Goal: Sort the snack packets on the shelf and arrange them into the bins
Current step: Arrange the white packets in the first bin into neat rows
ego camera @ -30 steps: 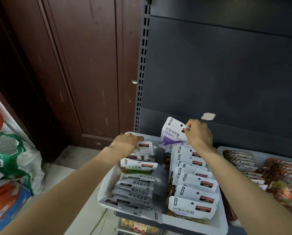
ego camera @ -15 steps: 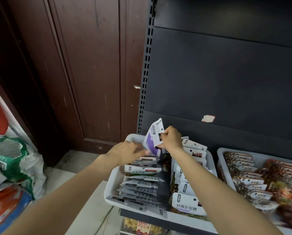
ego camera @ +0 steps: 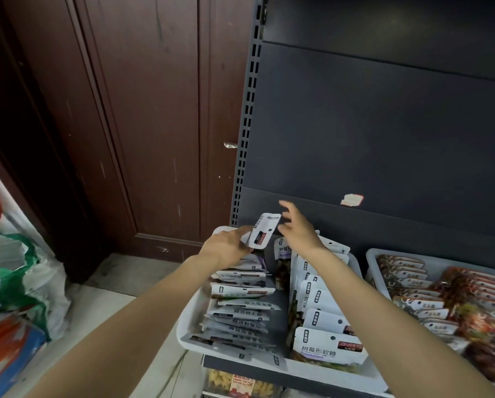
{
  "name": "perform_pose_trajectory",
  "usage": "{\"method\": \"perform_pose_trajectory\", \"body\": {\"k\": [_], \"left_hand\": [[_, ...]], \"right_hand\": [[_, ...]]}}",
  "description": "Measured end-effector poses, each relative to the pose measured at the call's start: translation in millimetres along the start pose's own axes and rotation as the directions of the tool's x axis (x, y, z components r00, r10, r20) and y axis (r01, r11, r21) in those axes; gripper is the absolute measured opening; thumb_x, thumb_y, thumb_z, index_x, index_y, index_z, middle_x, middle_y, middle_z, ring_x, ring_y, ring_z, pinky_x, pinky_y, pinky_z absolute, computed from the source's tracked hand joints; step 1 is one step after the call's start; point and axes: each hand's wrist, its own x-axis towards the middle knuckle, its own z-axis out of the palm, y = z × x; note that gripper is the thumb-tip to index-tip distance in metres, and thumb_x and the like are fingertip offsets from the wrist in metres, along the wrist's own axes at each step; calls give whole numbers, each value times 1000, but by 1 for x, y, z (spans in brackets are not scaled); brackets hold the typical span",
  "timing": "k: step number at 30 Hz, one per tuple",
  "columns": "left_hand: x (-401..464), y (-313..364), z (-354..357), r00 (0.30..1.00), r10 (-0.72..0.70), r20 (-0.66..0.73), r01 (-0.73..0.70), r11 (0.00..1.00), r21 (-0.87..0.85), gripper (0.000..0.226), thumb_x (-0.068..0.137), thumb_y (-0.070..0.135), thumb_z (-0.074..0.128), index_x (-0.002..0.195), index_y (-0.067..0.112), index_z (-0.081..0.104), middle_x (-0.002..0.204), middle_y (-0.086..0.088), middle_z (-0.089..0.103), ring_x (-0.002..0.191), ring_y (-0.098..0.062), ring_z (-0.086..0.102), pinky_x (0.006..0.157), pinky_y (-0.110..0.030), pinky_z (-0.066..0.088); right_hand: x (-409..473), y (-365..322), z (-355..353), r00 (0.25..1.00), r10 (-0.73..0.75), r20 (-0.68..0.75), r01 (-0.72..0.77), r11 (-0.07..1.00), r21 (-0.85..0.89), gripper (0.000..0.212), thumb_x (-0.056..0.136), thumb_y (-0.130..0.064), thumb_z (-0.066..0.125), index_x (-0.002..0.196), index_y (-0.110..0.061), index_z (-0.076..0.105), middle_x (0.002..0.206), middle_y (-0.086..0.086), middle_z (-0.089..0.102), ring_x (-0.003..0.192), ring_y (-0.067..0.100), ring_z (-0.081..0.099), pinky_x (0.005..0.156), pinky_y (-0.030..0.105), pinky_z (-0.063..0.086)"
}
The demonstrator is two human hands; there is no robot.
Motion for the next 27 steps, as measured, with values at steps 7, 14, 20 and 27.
{"method": "perform_pose_trajectory", "body": {"k": [7,14,20,27], "left_hand": [[5,4,-6,998,40,56,-36,998,-58,30,99,34,43,128,31,49,111,-3,63,84,-19,68,75,-32,54],[-13,-18,0,956,81,280,-70,996,-50,37,93,46,52,125,27,58,128,3,58,115,-16,54,98,-25,41],[-11,-30,1,980,80,181,-105,986,133,40,97,9,42,126,31,57,128,-6,59,108,-26,59,93,-40,49],[-20,-33,1,988,141,69,-152,965,213,38,98,9,44,123,31,61,106,-7,68,95,-27,64,83,-40,51]], "right_hand": [[5,12,-5,960,-246,-134,163,879,-447,12,86,-7,64,91,-15,72,128,3,59,124,24,49,91,35,44],[-5,3,-14,898,-208,-387,-70,801,-594,17,94,-29,56,96,-17,68,90,9,70,87,32,64,66,33,44],[-6,3,7,979,-147,-143,55,859,-509,17,92,-26,59,101,-18,71,93,9,71,91,30,65,68,30,44],[-2,-12,-10,964,-242,-113,170,882,-440,17,91,-27,62,94,-14,73,83,7,69,79,26,63,59,27,37]]}}
